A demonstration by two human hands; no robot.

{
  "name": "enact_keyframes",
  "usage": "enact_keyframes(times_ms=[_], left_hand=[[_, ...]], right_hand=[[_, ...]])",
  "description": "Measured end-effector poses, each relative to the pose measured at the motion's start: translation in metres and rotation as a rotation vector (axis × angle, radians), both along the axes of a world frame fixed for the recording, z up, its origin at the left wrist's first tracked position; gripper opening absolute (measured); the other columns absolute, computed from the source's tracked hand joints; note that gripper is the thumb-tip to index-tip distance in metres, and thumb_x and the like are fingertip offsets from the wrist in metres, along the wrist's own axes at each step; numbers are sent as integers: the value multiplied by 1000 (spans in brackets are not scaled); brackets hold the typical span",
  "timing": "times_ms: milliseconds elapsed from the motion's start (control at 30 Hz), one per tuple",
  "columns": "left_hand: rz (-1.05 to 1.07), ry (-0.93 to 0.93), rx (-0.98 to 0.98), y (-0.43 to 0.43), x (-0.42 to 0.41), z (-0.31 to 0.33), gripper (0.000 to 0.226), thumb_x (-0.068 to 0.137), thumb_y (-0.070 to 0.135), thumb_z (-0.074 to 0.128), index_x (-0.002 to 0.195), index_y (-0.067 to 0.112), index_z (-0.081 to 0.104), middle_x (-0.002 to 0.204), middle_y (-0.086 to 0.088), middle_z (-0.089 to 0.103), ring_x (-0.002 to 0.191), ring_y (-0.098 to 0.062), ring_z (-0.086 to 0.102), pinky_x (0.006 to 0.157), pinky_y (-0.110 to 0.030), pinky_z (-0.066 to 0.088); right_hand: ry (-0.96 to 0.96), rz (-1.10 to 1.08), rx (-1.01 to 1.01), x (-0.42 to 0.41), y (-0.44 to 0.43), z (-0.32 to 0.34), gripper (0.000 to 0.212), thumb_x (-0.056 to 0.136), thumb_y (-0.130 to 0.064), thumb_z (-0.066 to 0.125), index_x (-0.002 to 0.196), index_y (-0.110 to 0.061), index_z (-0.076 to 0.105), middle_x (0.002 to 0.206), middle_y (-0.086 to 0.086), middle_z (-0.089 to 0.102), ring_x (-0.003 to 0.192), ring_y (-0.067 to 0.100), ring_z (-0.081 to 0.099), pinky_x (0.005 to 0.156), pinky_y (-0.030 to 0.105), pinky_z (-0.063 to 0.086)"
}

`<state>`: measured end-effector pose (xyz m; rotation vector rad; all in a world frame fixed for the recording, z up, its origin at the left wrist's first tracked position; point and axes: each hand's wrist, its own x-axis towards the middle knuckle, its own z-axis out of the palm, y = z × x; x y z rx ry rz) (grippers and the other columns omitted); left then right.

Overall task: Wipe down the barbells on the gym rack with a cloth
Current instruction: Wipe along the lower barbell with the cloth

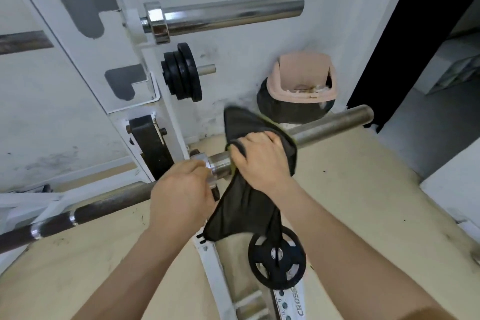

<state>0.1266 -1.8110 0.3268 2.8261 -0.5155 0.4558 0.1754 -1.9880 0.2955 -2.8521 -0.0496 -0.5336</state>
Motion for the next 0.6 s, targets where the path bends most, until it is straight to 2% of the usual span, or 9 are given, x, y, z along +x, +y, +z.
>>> enact_keyframes(times_ms=[100, 200, 267, 333, 367, 433, 500, 533, 600], left_hand=[[35, 0, 17, -17, 13, 1, 17, 85, 18, 56, 93, 12, 70, 88, -3, 58, 82, -24, 54, 57, -33, 48], [88, 22, 0, -27, 26, -6, 21, 91, 25, 51, 103, 13, 64, 92, -2, 47, 78, -19, 47, 53, -31, 42], [121, 62, -47, -29, 31, -9, 25, 95, 25, 46, 109, 13, 63, 97, -3, 47, 71, -17, 45, 52, -29, 40], [122, 107, -98, -28, 34, -11, 29, 96, 23, 44, 117, 12, 60, 106, -7, 49, 66, -19, 47, 55, -28, 38], [114, 131, -130, -27, 35, -10, 31, 96, 23, 42, 120, 12, 58, 110, -9, 51, 68, -22, 50, 57, -29, 39], [87, 158, -227, -21, 34, -9, 34, 92, 20, 43, 122, 10, 55, 115, -10, 53, 81, -29, 59, 63, -32, 45], [66, 189, -287, -16, 32, -8, 40, 88, 10, 50, 128, 12, 51, 120, -9, 54, 95, -30, 59, 74, -36, 48], [47, 189, -280, -14, 30, -8, 42, 88, 7, 52, 130, 12, 50, 121, -8, 54, 97, -29, 59, 76, -38, 49], [29, 150, -238, -13, 27, -9, 39, 91, 7, 50, 129, 11, 52, 119, -9, 57, 95, -29, 61, 76, -37, 50]], right_hand=[[27, -74, -57, 13, -42, 8, 43, 92, -42, 35, 71, -19, 64, 77, 4, 65, 84, 25, 60, 90, 37, 36], [99, -221, -17, 30, -87, 18, 45, 94, -37, 32, 60, -18, 53, 72, 7, 66, 80, 29, 61, 85, 37, 36], [194, -257, -42, 35, -90, 25, 41, 96, -33, 27, 68, -18, 53, 77, 6, 66, 84, 29, 61, 87, 38, 34], [244, -133, -165, 29, -46, 25, 37, 94, -33, 24, 84, -21, 57, 78, 4, 60, 79, 27, 57, 92, 42, 33], [258, -10, -207, 21, -14, 24, 43, 92, -38, 19, 87, -22, 59, 76, 2, 57, 74, 25, 53, 94, 44, 32], [347, 217, -125, 7, 31, 32, 57, 91, -45, 7, 88, -24, 61, 79, -1, 60, 76, 22, 55, 95, 45, 32], [545, 413, 31, 11, 31, 45, 47, 93, -53, 21, 89, -25, 58, 88, -3, 63, 88, 18, 57, 97, 46, 32], [656, 500, 51, 16, 19, 50, 45, 89, -61, 31, 97, -26, 58, 98, -4, 62, 97, 16, 55, 100, 47, 31], [714, 583, -137, 22, -3, 52, 68, 75, -72, 51, 126, -28, 46, 123, -4, 51, 119, 17, 45, 106, 49, 26]])
